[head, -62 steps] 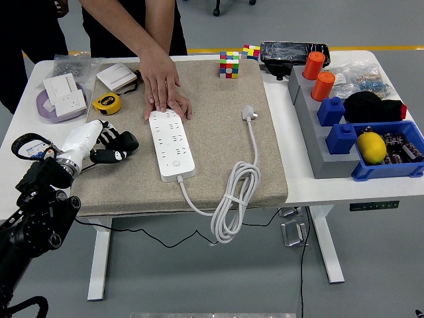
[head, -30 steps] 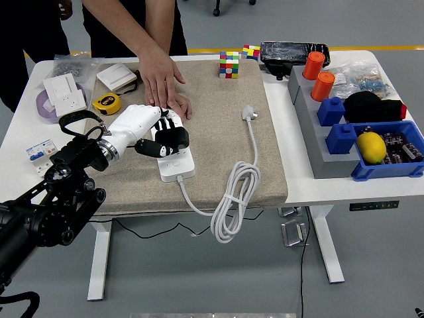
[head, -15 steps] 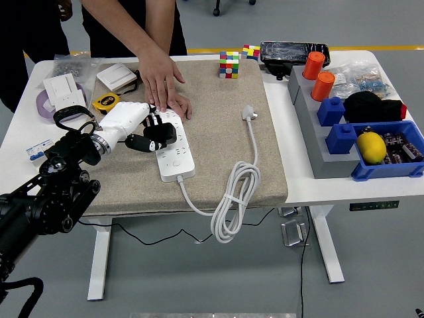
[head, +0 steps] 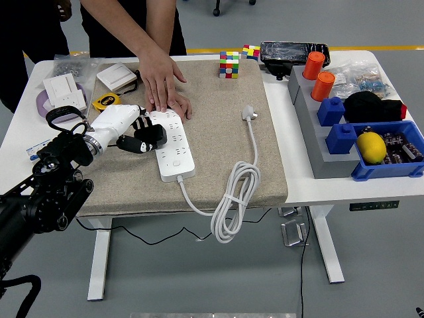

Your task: Pick up the plug,place it near the board,insert it into the board,press the button

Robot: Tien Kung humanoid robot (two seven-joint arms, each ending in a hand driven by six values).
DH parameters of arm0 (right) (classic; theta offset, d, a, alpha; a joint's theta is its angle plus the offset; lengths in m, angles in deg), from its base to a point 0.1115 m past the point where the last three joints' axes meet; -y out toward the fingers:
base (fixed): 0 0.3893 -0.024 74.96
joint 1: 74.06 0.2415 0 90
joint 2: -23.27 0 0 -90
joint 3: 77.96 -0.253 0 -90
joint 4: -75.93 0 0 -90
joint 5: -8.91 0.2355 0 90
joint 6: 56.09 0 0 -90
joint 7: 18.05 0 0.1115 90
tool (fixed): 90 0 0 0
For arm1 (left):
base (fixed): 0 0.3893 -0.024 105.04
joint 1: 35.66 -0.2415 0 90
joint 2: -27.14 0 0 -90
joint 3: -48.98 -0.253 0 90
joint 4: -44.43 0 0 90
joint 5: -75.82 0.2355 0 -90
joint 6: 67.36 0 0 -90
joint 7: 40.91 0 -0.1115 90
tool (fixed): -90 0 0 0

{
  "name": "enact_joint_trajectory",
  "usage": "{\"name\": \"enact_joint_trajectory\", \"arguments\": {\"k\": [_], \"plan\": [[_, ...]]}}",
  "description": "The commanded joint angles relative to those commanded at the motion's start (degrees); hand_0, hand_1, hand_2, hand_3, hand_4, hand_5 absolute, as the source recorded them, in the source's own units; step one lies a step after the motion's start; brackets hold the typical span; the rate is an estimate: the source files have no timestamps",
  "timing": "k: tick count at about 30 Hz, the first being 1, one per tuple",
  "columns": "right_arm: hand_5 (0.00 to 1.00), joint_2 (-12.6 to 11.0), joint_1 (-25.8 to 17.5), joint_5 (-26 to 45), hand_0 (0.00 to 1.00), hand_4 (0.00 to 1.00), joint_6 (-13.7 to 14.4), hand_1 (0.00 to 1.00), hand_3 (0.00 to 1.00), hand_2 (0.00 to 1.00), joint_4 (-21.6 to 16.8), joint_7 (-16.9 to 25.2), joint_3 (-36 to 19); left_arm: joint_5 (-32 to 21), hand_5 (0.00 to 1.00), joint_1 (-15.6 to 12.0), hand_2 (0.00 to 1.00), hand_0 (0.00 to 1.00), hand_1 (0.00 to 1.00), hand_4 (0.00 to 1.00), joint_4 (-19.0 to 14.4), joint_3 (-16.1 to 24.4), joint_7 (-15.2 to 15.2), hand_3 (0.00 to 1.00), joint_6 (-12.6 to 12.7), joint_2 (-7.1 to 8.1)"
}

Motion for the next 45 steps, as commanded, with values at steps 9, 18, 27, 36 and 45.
{"name": "enact_joint_trajectory", "arguments": {"k": [9,18,27,36,45], "plan": [[0.936,-0.1,0.1,0.0,0.865,0.998,0.0,0.826,0.795,0.793,0.0,0.0,-0.1,0.0,0.065,-0.1,0.387,0.494,0.497,0.588,-0.1,-0.3,-0.1,0.425,-0.6,0.23],[0.935,-0.1,0.1,0.0,0.865,0.998,0.0,0.826,0.796,0.793,0.0,0.0,-0.2,0.0,0.069,-0.2,0.388,0.495,0.500,0.590,0.3,-0.7,-0.1,0.425,-0.9,0.23],[0.934,-0.1,0.1,0.0,0.865,0.998,0.1,0.826,0.795,0.793,0.0,0.0,-0.2,0.0,0.076,0.1,0.390,0.499,0.504,0.593,0.6,-1.0,0.0,0.424,-1.1,0.38],[0.934,-0.2,0.1,0.0,0.866,0.998,0.1,0.827,0.795,0.793,0.0,0.0,-0.2,0.0,0.083,0.2,0.391,0.500,0.507,0.588,1.2,-1.1,0.0,0.425,-1.1,0.28],[0.934,-0.3,0.2,0.1,0.866,0.998,0.1,0.824,0.795,0.793,0.0,0.0,0.0,0.0,0.090,0.5,0.392,0.502,0.512,0.585,2.2,-0.7,0.1,0.425,-0.8,0.50]]}}
